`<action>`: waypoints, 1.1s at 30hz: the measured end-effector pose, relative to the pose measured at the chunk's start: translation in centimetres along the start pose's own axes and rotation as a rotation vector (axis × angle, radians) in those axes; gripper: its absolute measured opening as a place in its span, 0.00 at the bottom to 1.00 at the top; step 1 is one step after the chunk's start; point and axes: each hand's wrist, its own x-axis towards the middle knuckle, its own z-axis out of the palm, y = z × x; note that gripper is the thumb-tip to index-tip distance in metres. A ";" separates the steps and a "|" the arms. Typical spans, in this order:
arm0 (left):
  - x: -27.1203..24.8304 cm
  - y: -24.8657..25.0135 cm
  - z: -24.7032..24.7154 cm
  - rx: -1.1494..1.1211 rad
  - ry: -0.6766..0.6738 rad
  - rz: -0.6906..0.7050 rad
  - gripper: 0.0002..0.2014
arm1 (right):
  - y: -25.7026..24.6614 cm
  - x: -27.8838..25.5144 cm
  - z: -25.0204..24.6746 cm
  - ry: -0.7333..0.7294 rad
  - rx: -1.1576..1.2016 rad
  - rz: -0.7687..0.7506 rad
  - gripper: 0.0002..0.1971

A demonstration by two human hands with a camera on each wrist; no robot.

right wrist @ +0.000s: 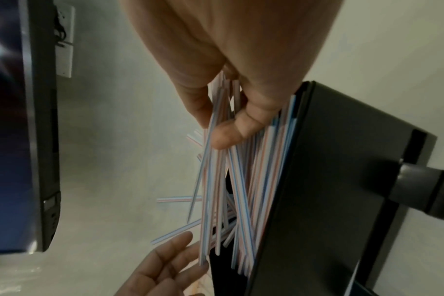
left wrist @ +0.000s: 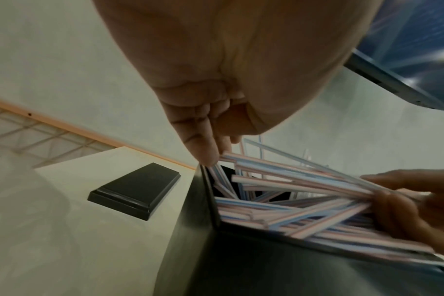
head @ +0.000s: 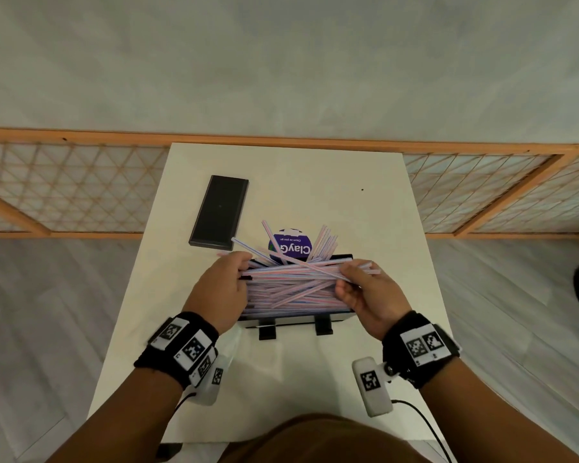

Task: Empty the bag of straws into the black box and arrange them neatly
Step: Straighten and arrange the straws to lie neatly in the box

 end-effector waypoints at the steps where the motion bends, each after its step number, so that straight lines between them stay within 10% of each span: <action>1: -0.1 0.2 0.2 0.009 -0.006 0.017 0.24 | 0.0 -0.1 -0.2 -0.012 -0.037 -0.012 0.05; 11: -0.5 1.8 2.8 0.188 0.116 0.264 0.28 | -1.0 -0.3 -2.7 -0.028 -1.175 -0.479 0.17; 17: 0.5 2.0 5.3 0.341 -0.113 0.365 0.25 | -0.9 -0.1 -1.4 -0.049 -1.358 -0.717 0.14; 24: -0.3 2.1 5.1 0.163 -0.027 0.240 0.24 | -0.6 0.8 1.9 -0.115 -1.620 -1.032 0.16; 33: -2.2 2.8 3.1 0.008 0.016 0.155 0.50 | -1.1 3.8 2.1 -0.091 -1.834 -1.014 0.04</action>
